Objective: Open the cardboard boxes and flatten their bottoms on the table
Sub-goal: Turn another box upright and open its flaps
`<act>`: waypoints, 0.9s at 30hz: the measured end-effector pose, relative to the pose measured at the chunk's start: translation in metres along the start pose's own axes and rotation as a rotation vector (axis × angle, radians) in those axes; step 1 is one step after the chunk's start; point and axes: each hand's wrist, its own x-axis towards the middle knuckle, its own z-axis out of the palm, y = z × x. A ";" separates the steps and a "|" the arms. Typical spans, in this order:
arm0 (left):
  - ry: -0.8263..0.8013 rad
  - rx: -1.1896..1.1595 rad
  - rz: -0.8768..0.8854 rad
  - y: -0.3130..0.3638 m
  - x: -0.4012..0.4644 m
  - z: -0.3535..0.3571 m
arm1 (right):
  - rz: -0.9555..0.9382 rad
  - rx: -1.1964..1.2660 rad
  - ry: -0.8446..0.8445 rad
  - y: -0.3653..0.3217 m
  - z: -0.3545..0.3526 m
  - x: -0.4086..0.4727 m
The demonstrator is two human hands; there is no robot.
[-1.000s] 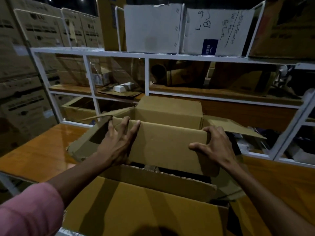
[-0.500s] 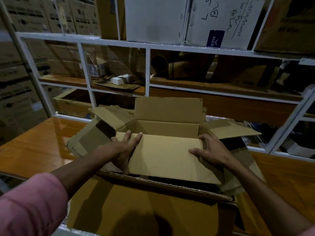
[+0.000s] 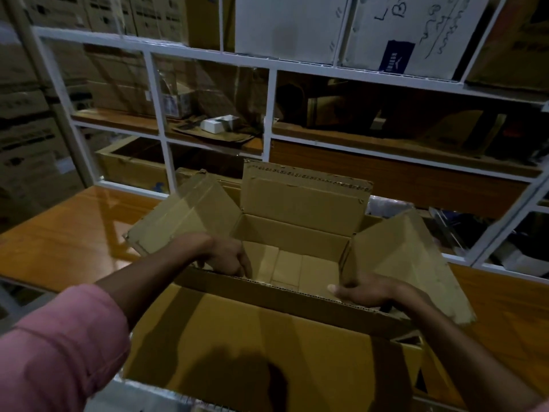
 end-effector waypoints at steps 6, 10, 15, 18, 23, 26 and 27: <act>-0.010 -0.001 0.097 0.008 0.016 0.007 | -0.032 0.101 -0.011 0.005 0.002 -0.005; 0.225 0.028 0.175 0.017 0.019 0.000 | -0.075 0.136 0.125 0.009 -0.003 -0.008; 0.532 0.042 0.270 0.039 0.027 0.004 | -0.100 0.178 0.476 0.006 -0.012 -0.011; 0.689 0.191 0.287 0.064 0.026 0.011 | -0.088 0.131 0.672 -0.002 -0.014 -0.021; 1.000 0.249 0.394 0.110 0.022 0.033 | -0.060 -0.161 1.057 -0.005 -0.009 -0.046; 1.109 0.232 0.490 0.141 0.022 0.048 | -0.002 -0.213 1.170 0.010 -0.004 -0.067; 1.115 0.198 0.521 0.155 0.020 0.053 | 0.017 -0.218 1.200 0.018 -0.002 -0.075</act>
